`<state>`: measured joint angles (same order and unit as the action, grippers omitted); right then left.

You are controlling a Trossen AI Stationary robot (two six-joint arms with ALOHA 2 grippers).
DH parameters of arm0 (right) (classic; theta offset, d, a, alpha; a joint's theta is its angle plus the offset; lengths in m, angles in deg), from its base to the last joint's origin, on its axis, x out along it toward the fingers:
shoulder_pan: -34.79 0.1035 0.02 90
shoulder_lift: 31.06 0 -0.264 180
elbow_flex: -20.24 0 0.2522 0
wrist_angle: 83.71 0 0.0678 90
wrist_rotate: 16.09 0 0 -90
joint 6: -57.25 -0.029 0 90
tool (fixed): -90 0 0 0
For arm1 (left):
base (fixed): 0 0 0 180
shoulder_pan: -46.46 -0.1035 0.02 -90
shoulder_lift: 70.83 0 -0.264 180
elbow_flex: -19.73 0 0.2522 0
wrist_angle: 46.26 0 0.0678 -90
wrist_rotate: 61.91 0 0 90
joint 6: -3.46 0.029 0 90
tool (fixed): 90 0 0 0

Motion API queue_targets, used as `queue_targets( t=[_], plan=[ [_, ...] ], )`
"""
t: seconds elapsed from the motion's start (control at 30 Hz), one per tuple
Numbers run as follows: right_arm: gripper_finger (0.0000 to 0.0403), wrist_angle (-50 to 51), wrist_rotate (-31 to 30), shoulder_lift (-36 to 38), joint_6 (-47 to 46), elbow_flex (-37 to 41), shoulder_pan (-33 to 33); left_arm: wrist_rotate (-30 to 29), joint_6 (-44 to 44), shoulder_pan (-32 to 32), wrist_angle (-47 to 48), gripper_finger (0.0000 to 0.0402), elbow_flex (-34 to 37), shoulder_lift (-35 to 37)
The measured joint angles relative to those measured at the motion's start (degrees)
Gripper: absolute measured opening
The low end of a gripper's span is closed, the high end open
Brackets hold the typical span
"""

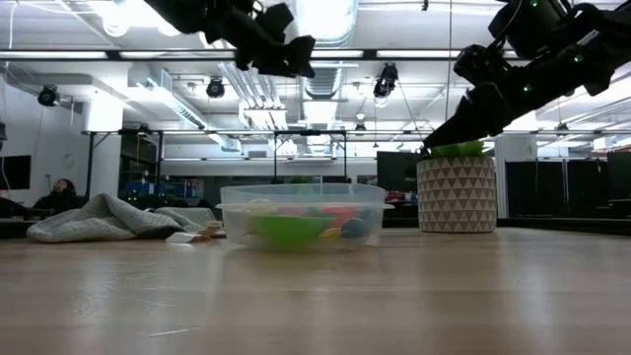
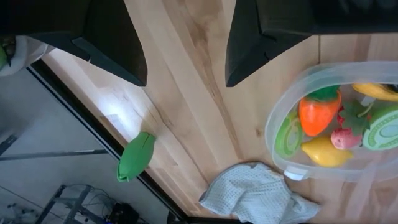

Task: Pick and placing Produce into tupperware
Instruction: Put the green corn into the transparent bin

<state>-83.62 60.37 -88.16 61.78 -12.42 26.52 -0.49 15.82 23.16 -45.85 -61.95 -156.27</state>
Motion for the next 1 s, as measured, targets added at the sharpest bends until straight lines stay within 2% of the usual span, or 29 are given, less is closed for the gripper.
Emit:
queue_targets(
  t=[0.1,0.2,0.37,0.47,0.67,0.77,0.83,0.93,1.0],
  plan=[
    [0.021,-0.02,0.0,0.0,0.0,0.17,0.0,1.8,-0.46,-1.71,-7.19,0.0245,0.94,-1.02],
    [0.021,-0.01,0.0,0.0,0.01,0.19,0.0,1.95,-5.46,-1.89,-13.03,0.0245,0.95,-1.0],
    [0.021,-0.06,0.0,0.0,0.05,0.19,0.0,0.12,-1.31,-1.85,-20.85,0.0245,0.51,-0.86],
    [0.021,-0.09,0.0,0.0,0.42,0.19,0.0,-0.93,-3.02,-1.92,-21.32,0.0245,0.57,-0.67],
    [0.021,-0.09,0.0,0.0,0.79,0.26,0.0,-0.54,-1.19,-2.13,-13.47,0.0245,1.33,-2.45],
    [0.021,0.01,-0.01,0.0,1.82,0.26,0.0,1.44,1.25,-1.63,-14.29,0.0245,3.23,-3.83],
    [0.021,0.13,-0.01,0.0,1.98,0.26,0.0,2.65,4.01,0.01,-19.75,0.0245,6.04,-5.07],
    [0.021,0.17,0.0,0.0,2.14,0.26,0.0,1.86,8.85,2.32,-32.44,0.0245,11.94,-7.28],
    [0.021,0.17,0.0,0.0,2.17,0.26,0.0,0.64,9.01,2.81,-40.97,0.0245,15.9,-8.48]
  ],
)
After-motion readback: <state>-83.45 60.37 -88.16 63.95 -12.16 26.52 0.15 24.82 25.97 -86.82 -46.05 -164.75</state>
